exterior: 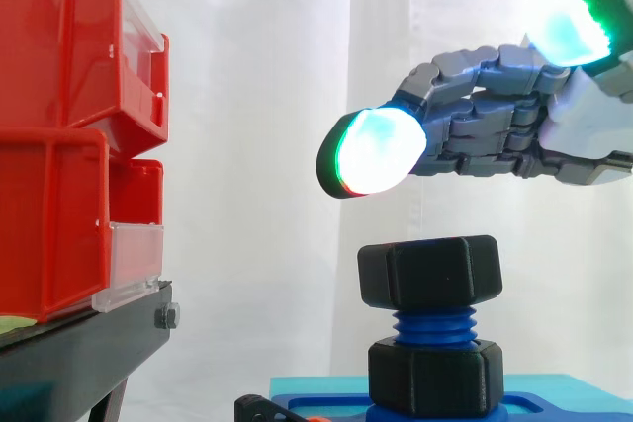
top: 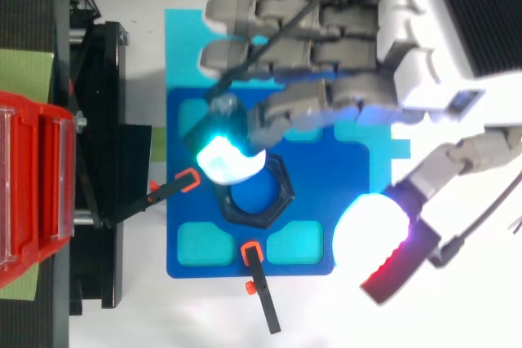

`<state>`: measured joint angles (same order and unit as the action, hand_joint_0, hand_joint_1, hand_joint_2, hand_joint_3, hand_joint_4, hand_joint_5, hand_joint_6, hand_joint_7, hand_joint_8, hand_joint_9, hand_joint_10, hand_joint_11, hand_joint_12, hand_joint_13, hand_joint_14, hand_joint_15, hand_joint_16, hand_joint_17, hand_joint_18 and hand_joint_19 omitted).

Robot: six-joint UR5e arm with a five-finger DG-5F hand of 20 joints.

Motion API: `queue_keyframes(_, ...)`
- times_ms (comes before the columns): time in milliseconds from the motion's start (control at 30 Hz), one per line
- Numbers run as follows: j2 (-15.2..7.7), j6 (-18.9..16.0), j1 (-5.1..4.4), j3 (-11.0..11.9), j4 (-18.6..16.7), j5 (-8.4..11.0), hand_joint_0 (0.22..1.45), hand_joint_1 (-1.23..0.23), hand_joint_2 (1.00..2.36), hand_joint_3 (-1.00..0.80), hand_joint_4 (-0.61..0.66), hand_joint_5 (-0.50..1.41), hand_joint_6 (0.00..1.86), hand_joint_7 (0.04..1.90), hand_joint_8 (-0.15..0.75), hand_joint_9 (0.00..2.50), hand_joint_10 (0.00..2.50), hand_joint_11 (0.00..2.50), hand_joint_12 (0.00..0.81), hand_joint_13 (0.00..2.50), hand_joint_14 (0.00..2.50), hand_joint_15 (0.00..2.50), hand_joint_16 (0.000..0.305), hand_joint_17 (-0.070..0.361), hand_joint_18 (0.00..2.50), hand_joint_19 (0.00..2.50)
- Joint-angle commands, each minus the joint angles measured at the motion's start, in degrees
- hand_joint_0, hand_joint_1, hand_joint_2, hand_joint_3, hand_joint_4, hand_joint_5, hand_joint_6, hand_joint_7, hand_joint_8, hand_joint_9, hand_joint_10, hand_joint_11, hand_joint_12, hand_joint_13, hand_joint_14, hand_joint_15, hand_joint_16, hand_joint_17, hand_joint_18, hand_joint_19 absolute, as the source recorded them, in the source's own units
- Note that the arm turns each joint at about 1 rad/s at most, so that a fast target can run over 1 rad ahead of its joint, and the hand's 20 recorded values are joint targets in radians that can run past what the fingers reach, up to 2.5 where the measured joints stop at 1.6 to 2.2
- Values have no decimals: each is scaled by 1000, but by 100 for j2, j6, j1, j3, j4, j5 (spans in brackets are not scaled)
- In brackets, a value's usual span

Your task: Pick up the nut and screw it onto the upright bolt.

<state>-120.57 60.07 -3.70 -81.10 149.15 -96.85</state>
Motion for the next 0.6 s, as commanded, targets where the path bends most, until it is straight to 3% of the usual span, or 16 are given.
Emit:
queue_keyframes(0,-1,-48,-183,-2,-18,114,438,-96,1000,-500,114,-215,501,604,179,46,0,0,302,0,0,0,40,89,0,0)
queue_keyframes(167,-1,-65,-315,-2,-35,263,438,-94,1000,-500,116,-214,501,607,178,46,0,0,304,0,0,0,40,90,0,0)
queue_keyframes(567,-1,-206,-368,-2,-334,307,443,-114,1000,-500,123,-210,501,602,188,86,0,0,309,0,0,0,40,91,0,0)
